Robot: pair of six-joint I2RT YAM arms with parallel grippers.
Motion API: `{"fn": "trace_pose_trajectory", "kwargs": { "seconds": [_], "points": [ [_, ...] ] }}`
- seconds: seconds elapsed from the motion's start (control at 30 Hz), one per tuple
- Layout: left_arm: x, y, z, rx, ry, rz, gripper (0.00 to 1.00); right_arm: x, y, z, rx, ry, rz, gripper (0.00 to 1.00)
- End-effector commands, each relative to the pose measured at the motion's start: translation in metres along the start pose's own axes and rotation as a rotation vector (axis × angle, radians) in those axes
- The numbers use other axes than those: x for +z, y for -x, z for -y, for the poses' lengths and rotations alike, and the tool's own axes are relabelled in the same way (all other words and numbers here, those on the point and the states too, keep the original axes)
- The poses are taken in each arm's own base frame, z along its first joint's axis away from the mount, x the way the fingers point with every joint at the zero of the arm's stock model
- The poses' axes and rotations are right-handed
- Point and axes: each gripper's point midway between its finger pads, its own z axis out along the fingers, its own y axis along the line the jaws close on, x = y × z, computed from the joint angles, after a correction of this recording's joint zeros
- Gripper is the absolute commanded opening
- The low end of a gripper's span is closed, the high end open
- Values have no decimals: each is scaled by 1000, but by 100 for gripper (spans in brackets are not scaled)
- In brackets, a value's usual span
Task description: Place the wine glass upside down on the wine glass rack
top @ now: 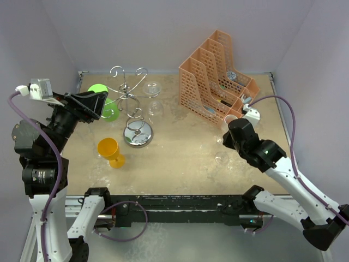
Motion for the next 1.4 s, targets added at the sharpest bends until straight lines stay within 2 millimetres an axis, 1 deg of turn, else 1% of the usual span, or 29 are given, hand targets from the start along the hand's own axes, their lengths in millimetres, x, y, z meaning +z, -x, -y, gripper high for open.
{"fn": "trace_pose_trajectory", "kwargs": {
  "seconds": [0.0, 0.1, 0.2, 0.4, 0.57, 0.7, 0.77, 0.87, 0.93, 1.0, 1.07, 1.13, 1.2, 1.27, 1.37],
  "points": [
    [-3, 21, 17, 4, -48, 63, 56, 4, 0, -3, 20, -5, 1, 4],
    [-3, 21, 20, 2, -62, 60, 57, -2, 8, -8, 27, 18, 16, 0],
    [-2, 19, 19, 5, -64, 52, 57, -8, 17, -17, 23, 65, 29, 0],
    [1, 19, 19, 0, -69, 49, 57, -17, 25, -37, 28, 173, 37, 0],
    [3, 19, 24, -24, -97, 46, 57, -18, 30, -41, 43, 195, 61, 0],
    [8, 21, 32, -67, -153, 53, 57, -24, 41, -52, 70, 258, 101, 0],
    [12, 21, 33, -98, -164, 54, 57, -32, 51, -59, 97, 309, 141, 0],
    [19, 24, 37, -157, -196, 64, 57, -48, 72, -66, 158, 378, 220, 0],
    [23, 28, 42, -211, -238, 75, 57, -61, 88, -69, 201, 423, 283, 0],
    [29, 32, 44, -268, -258, 91, 57, -76, 105, -69, 249, 462, 351, 0],
    [39, 32, 38, -341, -242, 87, 57, -90, 121, -71, 293, 503, 414, 0],
    [53, 29, 31, -420, -235, 67, 57, -106, 139, -74, 340, 558, 481, 0],
    [62, 31, 31, -516, -265, 76, 56, -120, 153, -77, 388, 606, 525, 0],
    [68, 35, 32, -574, -297, 99, 56, -134, 165, -81, 426, 657, 561, 0],
    [78, 35, 41, -608, -325, 109, 56, -150, 180, -84, 489, 710, 601, 0]
  ]
}}
